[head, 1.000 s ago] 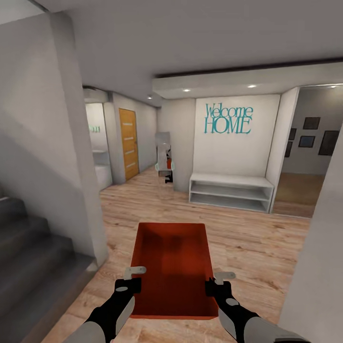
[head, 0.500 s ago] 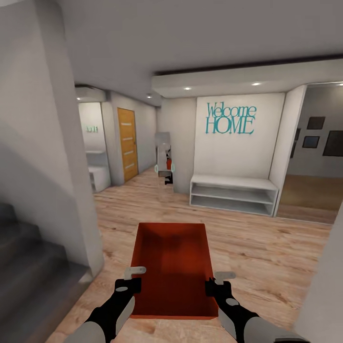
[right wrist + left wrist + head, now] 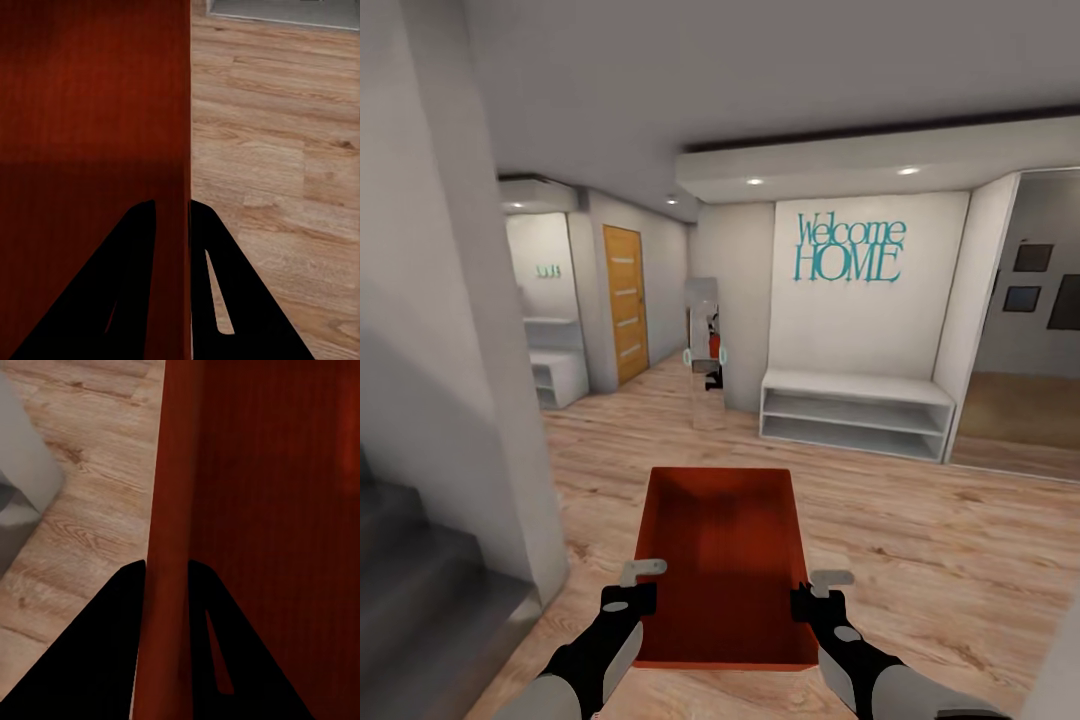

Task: Move the two storage containers from the living room to the garage. In the garage, place one container on the floor and stack the other container on top of it (either order is fine).

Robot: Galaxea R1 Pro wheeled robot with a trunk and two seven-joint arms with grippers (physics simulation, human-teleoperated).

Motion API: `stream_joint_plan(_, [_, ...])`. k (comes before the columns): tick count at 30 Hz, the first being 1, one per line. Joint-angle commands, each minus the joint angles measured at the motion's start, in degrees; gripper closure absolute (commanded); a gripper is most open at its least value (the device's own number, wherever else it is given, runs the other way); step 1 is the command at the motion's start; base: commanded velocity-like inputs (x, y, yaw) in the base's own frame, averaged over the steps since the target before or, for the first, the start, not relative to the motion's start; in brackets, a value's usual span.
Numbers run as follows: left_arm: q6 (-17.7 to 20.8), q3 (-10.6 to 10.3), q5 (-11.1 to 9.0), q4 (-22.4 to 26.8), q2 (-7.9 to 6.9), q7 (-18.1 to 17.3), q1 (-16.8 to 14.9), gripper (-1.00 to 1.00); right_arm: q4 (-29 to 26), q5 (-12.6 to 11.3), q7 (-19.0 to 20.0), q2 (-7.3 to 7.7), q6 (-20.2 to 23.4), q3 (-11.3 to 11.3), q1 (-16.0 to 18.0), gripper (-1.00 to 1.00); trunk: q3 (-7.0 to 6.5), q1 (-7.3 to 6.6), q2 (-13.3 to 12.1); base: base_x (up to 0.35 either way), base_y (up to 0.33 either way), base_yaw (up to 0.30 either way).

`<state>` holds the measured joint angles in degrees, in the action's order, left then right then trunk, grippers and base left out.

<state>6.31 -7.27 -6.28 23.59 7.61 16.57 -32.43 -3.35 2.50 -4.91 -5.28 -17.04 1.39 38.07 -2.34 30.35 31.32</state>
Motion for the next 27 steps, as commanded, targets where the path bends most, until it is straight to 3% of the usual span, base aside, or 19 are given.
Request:
stream_joint_plan(1, [0.37,4.05,-0.84,-0.03,-0.94,0.66,-0.05,1.00,-0.08,0.48,0.16,0.45,-1.96,-2.61,-0.01,1.00,0.01,0.05,0.02,0.322,0.000,0.000])
stream_joint_plan(27, [0.37,4.09,-0.89,-0.06,-0.89,0.66,-0.08,1.00,-0.08,0.15,0.09,0.38,-2.03,-2.62,-0.01,1.00,0.01,0.05,0.02,0.322,0.000,0.000])
